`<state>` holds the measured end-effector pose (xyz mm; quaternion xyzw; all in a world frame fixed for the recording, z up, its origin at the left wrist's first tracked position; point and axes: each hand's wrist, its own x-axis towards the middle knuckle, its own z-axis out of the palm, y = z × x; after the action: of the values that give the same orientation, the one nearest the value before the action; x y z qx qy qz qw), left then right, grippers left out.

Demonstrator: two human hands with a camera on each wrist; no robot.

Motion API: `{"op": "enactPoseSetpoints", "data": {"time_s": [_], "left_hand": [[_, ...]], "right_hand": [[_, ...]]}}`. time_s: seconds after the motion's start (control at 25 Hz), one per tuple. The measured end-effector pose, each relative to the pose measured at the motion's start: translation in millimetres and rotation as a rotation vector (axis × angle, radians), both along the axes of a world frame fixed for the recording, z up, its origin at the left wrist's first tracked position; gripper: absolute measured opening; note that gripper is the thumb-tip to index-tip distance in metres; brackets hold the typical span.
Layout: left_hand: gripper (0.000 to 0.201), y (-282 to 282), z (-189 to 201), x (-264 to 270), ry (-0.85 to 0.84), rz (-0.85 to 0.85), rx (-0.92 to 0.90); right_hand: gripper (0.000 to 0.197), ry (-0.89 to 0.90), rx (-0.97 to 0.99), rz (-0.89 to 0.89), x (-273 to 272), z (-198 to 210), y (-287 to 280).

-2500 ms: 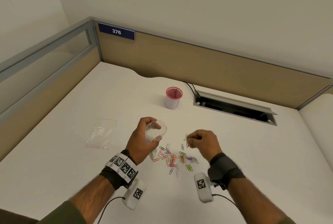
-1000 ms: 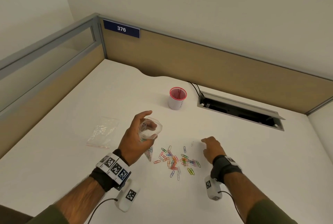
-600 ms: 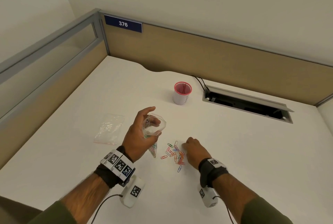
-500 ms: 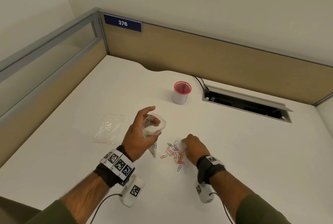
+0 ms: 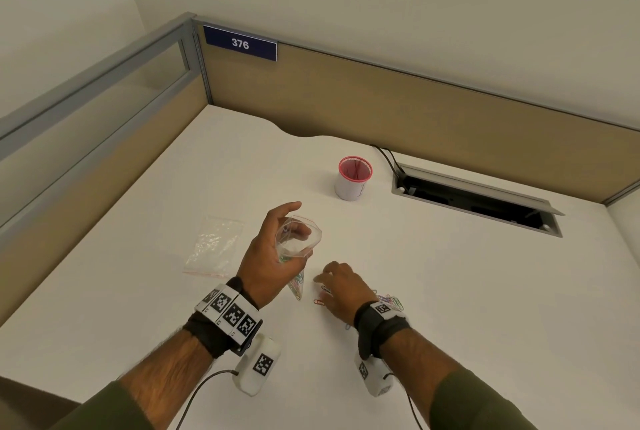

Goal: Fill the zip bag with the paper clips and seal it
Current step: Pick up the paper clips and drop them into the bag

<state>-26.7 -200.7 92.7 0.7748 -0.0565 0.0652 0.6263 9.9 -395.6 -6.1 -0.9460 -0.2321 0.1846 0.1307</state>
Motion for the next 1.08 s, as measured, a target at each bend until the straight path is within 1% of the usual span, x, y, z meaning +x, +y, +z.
{"op": "enactPoseSetpoints", "data": {"time_s": [0.08,0.2,0.32,0.4,0.48,0.52,0.56,0.64,0.68,0.72,0.8,0.88,1.0,1.08], "left_hand": [[0.08,-2.3,0.0,-1.0,-0.001,-0.012,0.006],[0.079,-4.4,-0.6,-0.7,-0.005,-0.011,0.002],[0.078,-7.0,-0.6,-0.4,-0.013,-0.003,-0.01],[0.077,-9.6,-0.6,-0.8,-0.021,-0.001,-0.012],[0.077,-13.9,-0.5,-1.0,-0.028,-0.005,-0.014],[0.077,-14.9,-1.3,-1.1,-0.027,-0.007,-0.013],[0.078,-15.8,-1.7,-1.6,-0.025,-0.012,-0.011],[0.078,-18.3,-1.0,-1.8,-0.028,-0.023,-0.012],[0.078,-19.7,-0.1,-1.2,-0.032,-0.025,-0.014],[0.078,-20.3,0.5,-0.8,-0.033,-0.023,-0.011],[0.077,-21.3,1.6,0.0,-0.032,-0.018,-0.002],[0.077,-22.3,2.2,0.6,-0.03,-0.018,-0.001],[0.077,-22.2,3.2,1.4,-0.028,-0.014,0.008],[0.077,-21.9,3.3,2.5,-0.031,-0.008,0.004]], "right_hand": [[0.029,0.026,-0.031,0.1,-1.7,-0.1,11.9],[0.012,-0.044,-0.095,0.195,-9.0,-4.0,4.0],[0.012,-0.062,-0.132,0.156,-13.4,-2.8,-35.8],[0.013,-0.038,-0.092,0.064,-12.5,4.1,-62.7],[0.024,-0.029,-0.005,-0.137,-8.9,14.7,-87.9],[0.034,-0.027,0.002,-0.231,-6.4,17.7,-98.4],[0.048,0.001,-0.026,-0.295,-5.6,19.5,-106.8],[0.079,0.093,-0.127,-0.331,-7.5,20.5,-115.2],[0.089,0.127,-0.16,-0.314,-9.9,19.5,-113.9],[0.092,0.14,-0.174,-0.288,-12.3,17.4,-108.7],[0.082,0.124,-0.173,-0.248,-13.9,11.0,-95.6],[0.063,0.091,-0.156,-0.232,-13.8,5.1,-84.8],[0.03,0.01,-0.105,-0.226,-13.4,0.0,-76.9],[0.019,-0.017,-0.117,-0.216,-13.2,-1.1,-74.7]]}}
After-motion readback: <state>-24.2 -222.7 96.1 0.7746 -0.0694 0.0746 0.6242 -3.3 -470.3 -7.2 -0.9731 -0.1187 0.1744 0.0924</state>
